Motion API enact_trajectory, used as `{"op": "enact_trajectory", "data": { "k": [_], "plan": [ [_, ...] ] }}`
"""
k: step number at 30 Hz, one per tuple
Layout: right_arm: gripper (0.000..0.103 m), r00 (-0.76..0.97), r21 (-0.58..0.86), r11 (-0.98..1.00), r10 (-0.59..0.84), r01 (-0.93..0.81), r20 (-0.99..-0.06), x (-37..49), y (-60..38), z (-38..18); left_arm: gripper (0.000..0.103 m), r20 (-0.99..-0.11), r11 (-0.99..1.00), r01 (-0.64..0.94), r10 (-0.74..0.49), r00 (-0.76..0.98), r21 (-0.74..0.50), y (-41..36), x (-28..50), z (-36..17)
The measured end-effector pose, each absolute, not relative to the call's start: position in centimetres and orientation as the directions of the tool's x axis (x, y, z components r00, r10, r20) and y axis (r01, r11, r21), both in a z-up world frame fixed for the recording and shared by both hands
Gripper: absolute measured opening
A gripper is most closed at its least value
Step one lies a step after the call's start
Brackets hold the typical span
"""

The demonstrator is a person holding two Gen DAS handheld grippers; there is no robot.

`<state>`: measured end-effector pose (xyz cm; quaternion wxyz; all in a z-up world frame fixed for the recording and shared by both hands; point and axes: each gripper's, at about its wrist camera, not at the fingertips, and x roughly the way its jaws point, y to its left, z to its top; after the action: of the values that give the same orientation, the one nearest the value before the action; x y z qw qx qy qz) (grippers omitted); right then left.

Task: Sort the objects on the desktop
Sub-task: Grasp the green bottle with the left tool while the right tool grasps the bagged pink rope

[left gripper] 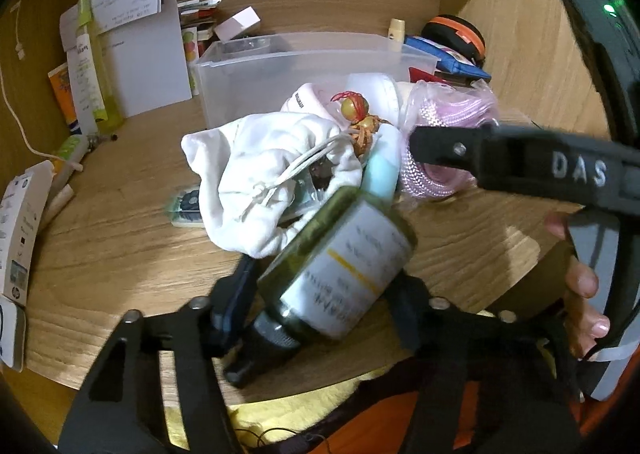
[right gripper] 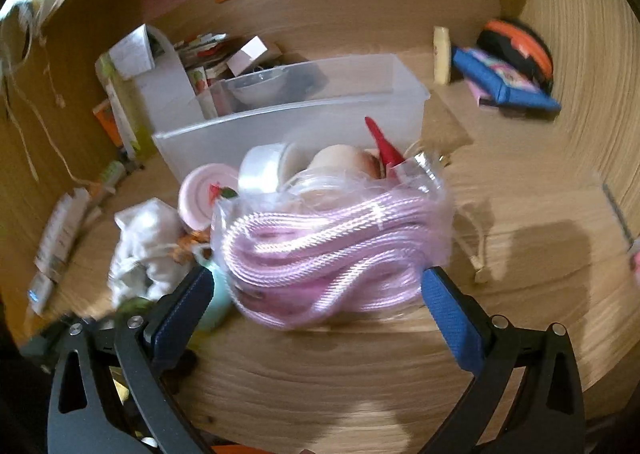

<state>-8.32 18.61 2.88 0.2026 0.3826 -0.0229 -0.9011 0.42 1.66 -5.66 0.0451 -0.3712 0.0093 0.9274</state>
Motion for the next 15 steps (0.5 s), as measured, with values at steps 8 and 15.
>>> {"op": "enact_trajectory", "data": {
  "k": [8,15],
  "plan": [
    [0.103,-0.655,0.091,-0.944,-0.288,0.318,-0.699,-8.4,16.9,1.8,0.043,-0.68,-0.991,-0.126,0.128,-0.722,-0.053,0.4,1.3,-4.9],
    [0.102,-0.629,0.233,-0.936,-0.349,0.262,-0.695,-8.6,21.4,1.4,0.043,-0.683,-0.981,-0.165,0.192,-0.704,-0.106,0.3,1.2,-4.6]
  ]
}}
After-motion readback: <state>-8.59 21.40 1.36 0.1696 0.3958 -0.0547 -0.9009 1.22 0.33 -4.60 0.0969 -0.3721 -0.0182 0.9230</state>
